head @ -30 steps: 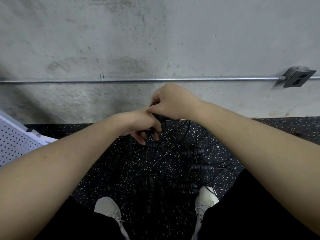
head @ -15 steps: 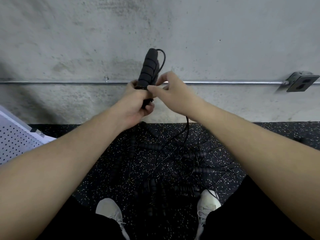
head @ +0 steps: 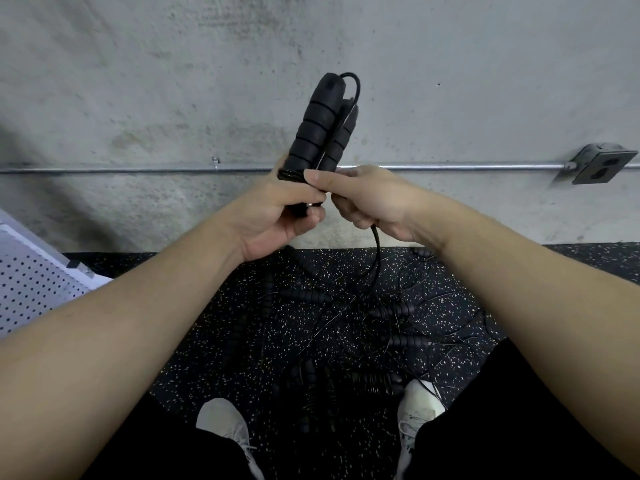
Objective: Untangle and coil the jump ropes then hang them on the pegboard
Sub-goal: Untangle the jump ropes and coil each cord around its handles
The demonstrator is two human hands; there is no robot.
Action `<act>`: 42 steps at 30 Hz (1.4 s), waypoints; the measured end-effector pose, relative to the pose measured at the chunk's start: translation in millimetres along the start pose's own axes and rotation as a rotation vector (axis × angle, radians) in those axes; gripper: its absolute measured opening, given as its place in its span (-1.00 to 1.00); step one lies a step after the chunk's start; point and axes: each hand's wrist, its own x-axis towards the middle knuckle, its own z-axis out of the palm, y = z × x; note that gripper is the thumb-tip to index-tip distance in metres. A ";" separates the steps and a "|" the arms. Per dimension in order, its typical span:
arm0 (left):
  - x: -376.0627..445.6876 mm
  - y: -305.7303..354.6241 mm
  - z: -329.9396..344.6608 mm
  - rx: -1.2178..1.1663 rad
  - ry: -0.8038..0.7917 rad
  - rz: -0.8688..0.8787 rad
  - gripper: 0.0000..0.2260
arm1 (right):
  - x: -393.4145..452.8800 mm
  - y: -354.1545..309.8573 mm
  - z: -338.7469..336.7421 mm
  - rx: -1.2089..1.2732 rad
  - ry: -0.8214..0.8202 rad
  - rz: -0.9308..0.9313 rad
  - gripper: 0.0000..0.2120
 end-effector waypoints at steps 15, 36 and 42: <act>2.2 -4.5 33.2 -0.252 0.274 0.015 -0.54 | 6.4 8.6 3.5 0.152 0.332 -0.052 -0.61; 2.1 23.6 -3.4 -0.431 0.222 -0.007 -0.65 | -5.1 20.4 -15.7 -0.143 0.064 -0.172 -0.59; -2.3 16.7 -0.1 -0.359 0.009 -0.167 -0.66 | -7.3 21.3 -36.3 -0.229 0.104 -0.132 -0.55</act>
